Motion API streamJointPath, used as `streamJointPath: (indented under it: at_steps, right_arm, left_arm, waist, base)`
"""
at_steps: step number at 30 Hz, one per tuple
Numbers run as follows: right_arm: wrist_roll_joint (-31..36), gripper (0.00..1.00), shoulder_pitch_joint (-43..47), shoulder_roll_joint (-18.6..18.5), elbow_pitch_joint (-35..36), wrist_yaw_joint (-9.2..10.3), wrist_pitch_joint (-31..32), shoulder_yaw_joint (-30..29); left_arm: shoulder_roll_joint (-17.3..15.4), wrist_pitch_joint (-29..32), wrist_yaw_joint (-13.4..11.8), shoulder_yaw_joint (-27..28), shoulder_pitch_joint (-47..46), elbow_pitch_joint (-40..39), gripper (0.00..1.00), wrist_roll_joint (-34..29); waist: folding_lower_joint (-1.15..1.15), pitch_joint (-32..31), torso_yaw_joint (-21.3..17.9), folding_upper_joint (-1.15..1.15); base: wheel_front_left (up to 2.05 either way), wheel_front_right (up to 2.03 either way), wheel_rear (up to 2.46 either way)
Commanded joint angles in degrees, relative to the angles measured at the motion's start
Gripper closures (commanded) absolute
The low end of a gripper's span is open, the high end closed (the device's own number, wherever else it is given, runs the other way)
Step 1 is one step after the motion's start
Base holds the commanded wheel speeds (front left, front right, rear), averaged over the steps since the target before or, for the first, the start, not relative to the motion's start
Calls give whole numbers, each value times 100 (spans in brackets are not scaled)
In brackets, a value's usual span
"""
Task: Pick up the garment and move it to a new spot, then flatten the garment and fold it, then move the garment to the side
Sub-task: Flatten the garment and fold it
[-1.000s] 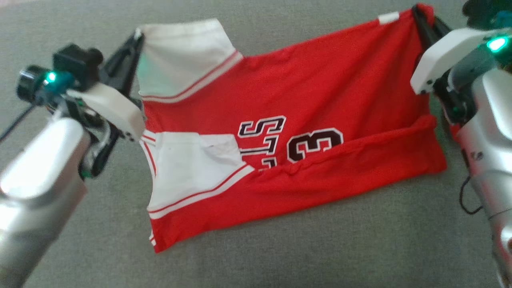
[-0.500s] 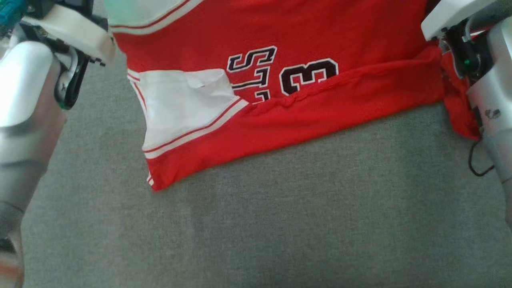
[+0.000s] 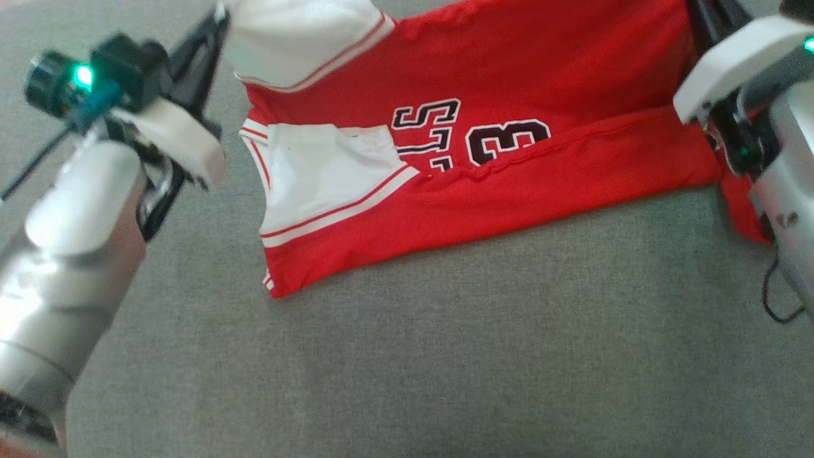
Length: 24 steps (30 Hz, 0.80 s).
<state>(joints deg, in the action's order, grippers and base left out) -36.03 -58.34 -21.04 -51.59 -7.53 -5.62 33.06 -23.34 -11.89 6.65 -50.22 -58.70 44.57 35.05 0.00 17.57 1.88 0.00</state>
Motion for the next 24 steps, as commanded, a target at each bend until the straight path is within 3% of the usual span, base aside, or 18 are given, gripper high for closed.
streamJointPath:
  at_steps: [1, 8, 15, 24]
  right_arm:
    - [-103, 100, 91, -99, 129, 4, 42, 96]
    - [-531, 100, 605, -699, 162, 4, 454, 734]
    - [-639, 100, 954, -1320, 152, 4, 915, 1481]
    - [-577, 100, 906, -1536, 98, 4, 1201, 2153]
  left_arm:
    - [-324, 29, 22, 141, -140, -190, 100, 65]
    - [-754, 736, 76, -337, 667, -1341, 100, 495]
    - [-1505, 1832, 82, -940, 1388, -3081, 100, 1164]
    - [-1942, 2619, 68, -1217, 1578, -3924, 100, 1457]
  waist:
    - [0, -78, 51, 0]
    - [0, -352, 171, 0]
    - [0, -488, 217, 0]
    - [0, -446, 186, 0]
  base:
    - [0, 0, 0]
    - [0, 0, 0]
    - [0, 0, 0]
    - [0, 0, 0]
